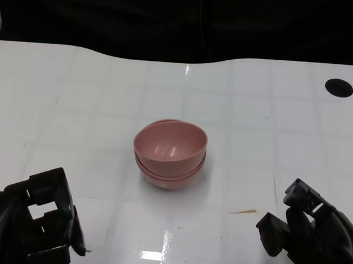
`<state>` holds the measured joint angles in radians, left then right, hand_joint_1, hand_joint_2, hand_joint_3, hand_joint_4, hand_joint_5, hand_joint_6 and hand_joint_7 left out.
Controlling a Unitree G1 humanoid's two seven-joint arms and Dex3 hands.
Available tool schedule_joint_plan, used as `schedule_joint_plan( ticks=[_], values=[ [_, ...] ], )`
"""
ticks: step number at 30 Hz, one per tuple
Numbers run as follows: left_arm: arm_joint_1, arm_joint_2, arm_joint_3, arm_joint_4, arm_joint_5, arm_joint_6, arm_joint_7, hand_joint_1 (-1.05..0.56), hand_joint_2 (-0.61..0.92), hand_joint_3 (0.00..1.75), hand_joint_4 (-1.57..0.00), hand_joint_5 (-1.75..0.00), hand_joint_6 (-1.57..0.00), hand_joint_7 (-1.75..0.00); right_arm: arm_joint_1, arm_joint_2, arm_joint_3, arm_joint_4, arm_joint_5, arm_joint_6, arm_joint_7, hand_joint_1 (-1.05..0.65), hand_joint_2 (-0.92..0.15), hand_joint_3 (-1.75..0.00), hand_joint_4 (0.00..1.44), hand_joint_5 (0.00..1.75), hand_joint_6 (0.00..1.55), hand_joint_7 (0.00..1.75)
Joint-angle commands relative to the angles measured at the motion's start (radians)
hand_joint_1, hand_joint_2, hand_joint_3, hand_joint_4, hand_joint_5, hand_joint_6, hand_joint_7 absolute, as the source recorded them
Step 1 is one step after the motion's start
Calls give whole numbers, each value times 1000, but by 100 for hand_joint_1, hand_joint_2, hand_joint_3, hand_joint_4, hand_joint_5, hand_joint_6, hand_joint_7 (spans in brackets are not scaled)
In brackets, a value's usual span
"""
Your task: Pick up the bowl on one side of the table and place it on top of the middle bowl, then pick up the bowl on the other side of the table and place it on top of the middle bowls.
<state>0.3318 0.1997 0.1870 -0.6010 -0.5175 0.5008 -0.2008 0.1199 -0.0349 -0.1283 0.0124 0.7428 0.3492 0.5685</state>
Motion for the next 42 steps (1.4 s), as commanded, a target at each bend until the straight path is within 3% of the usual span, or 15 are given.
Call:
schedule_joint_plan(
  ticks=[1, 10, 15, 20, 42],
  values=[
    [1, 11, 16, 16, -3, -18, -17, 49, 92, 142, -120, -175, -89, -175, -4, -4, -32, 7, -13, -31, -4, -7, -51, -128, 90, 175, 75, 161],
    [5, 10, 21, 14, -9, -16, -9, 46, 92, 142, -120, -175, -91, -175, 28, 19, -37, -78, -49, -48, -76, -3, -55, -133, 91, 175, 69, 169],
    [7, 12, 23, 3, -9, -3, 2, 46, 92, 141, -118, -175, -90, -175, 29, 20, -56, -72, -18, -49, -45, -4, -59, -136, 92, 175, 68, 172],
    [8, 5, 31, 3, -26, 0, 0, 45, 92, 142, -117, -175, -89, -175, 23, 9, -63, -78, -67, -101, -45, -3, -57, -141, 95, 175, 68, 174],
    [3, -1, 47, 5, -56, 11, 6, 42, 92, 145, -118, -175, -90, -175, 18, 18, -63, -64, -92, -111, -32, -1, -58, -138, 96, 175, 67, 175]
  ],
)
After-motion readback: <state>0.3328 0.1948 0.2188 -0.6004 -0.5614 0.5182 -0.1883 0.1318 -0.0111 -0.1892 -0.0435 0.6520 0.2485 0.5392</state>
